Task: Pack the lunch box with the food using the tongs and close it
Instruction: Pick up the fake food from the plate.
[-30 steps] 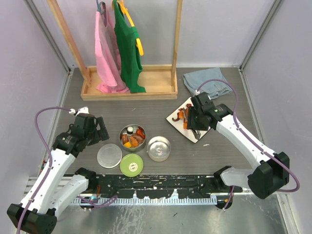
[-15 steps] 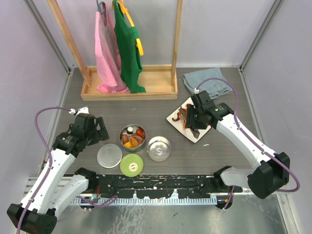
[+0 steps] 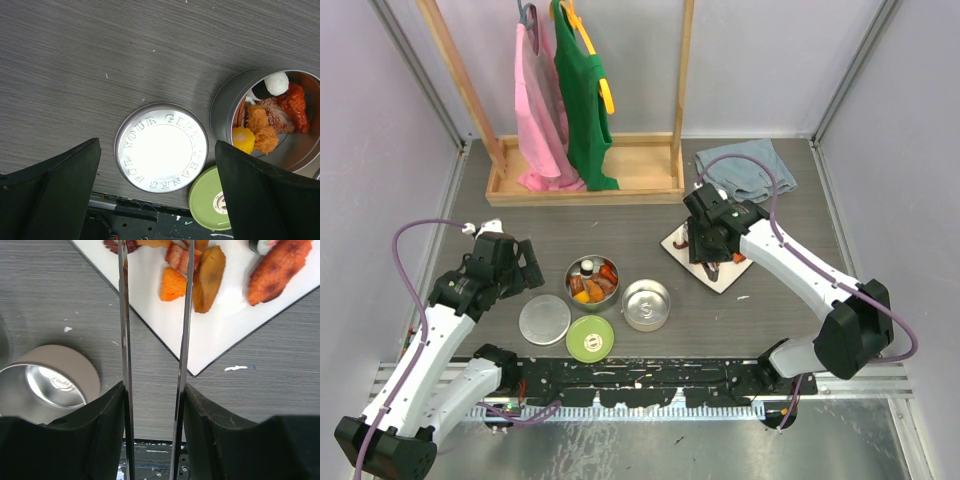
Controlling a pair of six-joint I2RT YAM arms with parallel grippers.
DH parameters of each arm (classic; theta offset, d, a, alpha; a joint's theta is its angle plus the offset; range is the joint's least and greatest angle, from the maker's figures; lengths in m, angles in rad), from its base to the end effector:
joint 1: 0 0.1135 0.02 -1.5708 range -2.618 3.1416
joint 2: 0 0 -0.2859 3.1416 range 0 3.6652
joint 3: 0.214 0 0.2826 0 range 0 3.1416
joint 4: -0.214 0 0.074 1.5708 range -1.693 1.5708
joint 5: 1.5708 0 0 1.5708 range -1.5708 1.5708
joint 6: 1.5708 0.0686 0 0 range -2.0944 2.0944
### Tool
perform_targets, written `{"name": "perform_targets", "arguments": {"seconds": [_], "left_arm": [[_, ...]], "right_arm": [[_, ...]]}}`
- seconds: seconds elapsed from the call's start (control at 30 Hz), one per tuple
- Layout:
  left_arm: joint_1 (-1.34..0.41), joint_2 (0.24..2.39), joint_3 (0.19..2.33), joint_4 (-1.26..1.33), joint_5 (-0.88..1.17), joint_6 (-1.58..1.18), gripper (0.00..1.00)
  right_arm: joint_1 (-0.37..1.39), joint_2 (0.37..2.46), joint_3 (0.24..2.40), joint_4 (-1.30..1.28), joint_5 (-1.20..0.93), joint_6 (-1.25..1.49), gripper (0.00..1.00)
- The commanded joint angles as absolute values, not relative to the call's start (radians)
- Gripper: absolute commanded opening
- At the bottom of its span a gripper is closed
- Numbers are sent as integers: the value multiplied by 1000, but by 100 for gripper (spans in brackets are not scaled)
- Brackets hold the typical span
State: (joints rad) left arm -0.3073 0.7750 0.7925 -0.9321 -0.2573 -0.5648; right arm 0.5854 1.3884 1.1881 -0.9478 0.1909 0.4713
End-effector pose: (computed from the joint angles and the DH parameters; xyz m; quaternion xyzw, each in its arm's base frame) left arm 0.1734 -0.0367 0.2672 -0.1615 0.9258 -0.0249 0.3410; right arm 0.2645 0.1597 0.2696 -0.0355 0.9729 0.0248 0.2273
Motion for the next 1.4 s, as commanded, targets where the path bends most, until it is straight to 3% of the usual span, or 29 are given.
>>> {"name": "perform_targets", "arguments": {"seconds": [0.0,0.27,0.5,0.77,1.37], "left_arm": [[-305,770,811,-896,-266,-561,98],[-305,771,813,-897,-265,-562,98],[-304,772,813,-898,-267,-561,98],[-304,773,813,-897,-264,-562,98],[-305,772,812,-896,-258,-561,98]], "right_arm": [[592,1401,1236,-988,293,458,51],[603,1438,1226,-984,291,452,51],[606,1420,1231,-999,287,458,36],[606,1328,1249,-1033,295,473,29],[605,1216,1224,-1073,240,492,24]]}}
